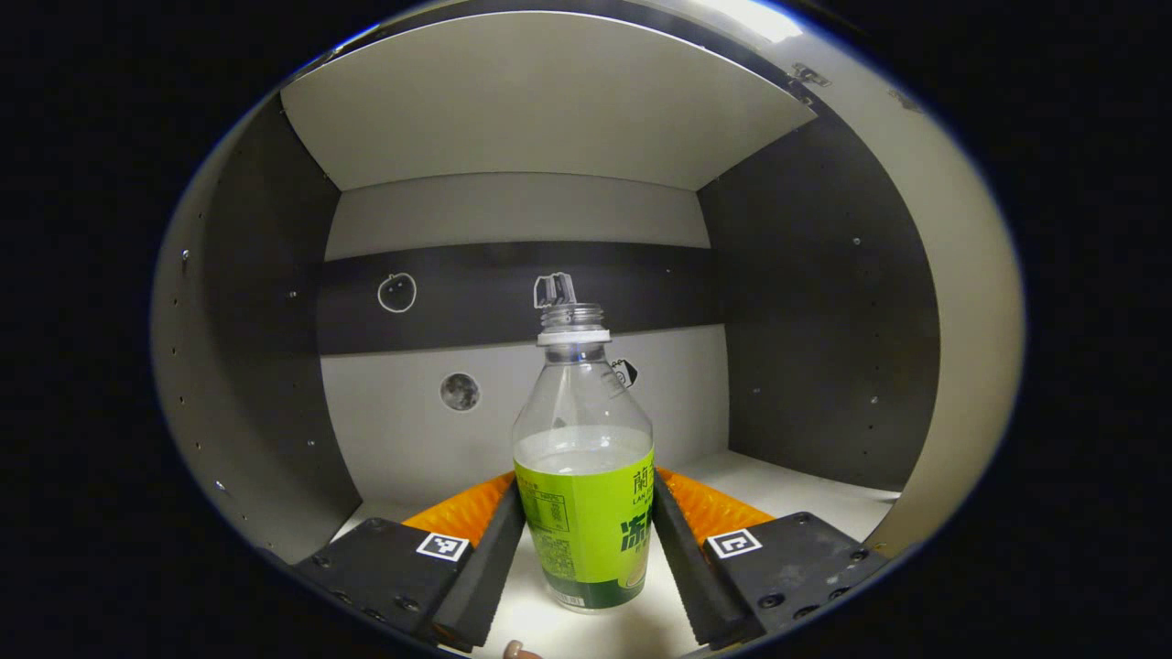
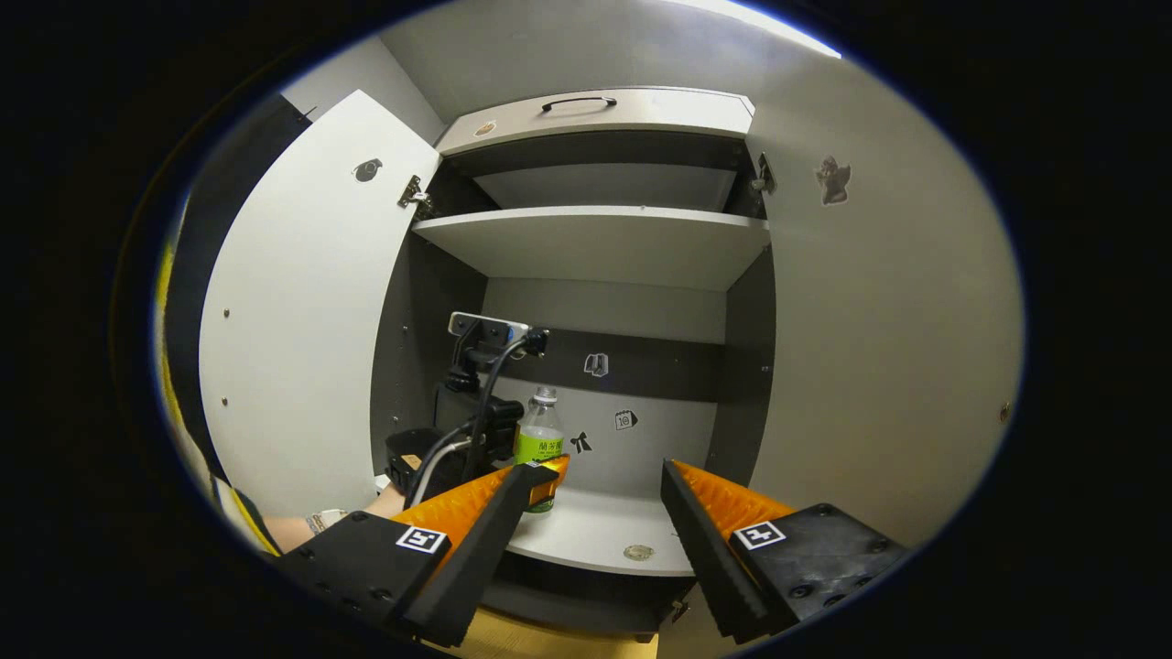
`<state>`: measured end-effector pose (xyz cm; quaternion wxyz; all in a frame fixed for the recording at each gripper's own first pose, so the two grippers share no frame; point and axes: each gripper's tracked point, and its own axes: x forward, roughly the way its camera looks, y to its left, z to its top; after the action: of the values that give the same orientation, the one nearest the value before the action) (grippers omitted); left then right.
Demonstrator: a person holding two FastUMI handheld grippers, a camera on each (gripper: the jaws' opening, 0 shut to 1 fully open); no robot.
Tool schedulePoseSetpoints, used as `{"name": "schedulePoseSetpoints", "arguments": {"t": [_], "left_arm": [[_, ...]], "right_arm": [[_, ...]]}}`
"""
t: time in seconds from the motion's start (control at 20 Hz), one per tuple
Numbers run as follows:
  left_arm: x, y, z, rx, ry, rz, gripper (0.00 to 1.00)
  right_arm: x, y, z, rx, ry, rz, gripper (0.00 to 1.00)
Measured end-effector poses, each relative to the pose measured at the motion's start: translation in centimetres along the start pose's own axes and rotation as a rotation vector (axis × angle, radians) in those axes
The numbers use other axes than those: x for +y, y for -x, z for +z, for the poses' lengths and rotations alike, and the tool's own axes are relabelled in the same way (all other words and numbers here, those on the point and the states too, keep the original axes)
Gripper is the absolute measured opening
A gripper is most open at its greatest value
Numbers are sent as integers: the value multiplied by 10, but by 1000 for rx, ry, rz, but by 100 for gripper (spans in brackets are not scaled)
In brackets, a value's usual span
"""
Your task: Grasp the bottle in the cabinet with the left hand and place it on the coaster, then close the right door with the right hand and the left door with the left hand.
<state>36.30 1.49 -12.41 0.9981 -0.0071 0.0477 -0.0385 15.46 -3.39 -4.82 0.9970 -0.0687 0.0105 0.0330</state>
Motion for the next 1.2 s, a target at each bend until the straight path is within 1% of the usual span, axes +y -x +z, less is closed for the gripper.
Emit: {"name": "schedulePoseSetpoints", "arguments": {"t": [0.15,0.2,0.25,0.35,0.45,0.55,0.65,0.7,0.8,1.0,1.1,1.2], "left_arm": [[2,26,17,-47,5,-2,79],[7,37,23,-67,4,9,81],[14,47,28,-82,4,25,79],[24,71,32,-104,15,49,80],[26,99,34,-122,8,44,80],[24,127,31,-119,-41,28,80],[17,155,25,-108,-75,9,79],[11,171,21,-108,-73,-6,80],[0,200,13,-103,-56,-34,79],[-28,254,-21,-36,-19,-94,79],[-45,276,-39,-20,-6,-133,79],[-68,299,-61,-1,-4,-179,79]], "right_arm": [[3,3,-1,-4,-1,-1,98],[8,5,-2,3,-10,9,98],[13,10,-3,6,-15,18,98],[20,19,-1,5,-17,21,98],[27,30,2,-1,-30,14,98],[38,43,1,7,-52,17,98],[47,57,-3,23,-47,9,98],[49,67,-4,28,-44,1,98],[55,86,-2,23,-47,-14,98],[54,123,3,27,-2,-67,98],[47,139,1,34,28,-98,98],[33,151,-9,69,69,-139,98]]}}
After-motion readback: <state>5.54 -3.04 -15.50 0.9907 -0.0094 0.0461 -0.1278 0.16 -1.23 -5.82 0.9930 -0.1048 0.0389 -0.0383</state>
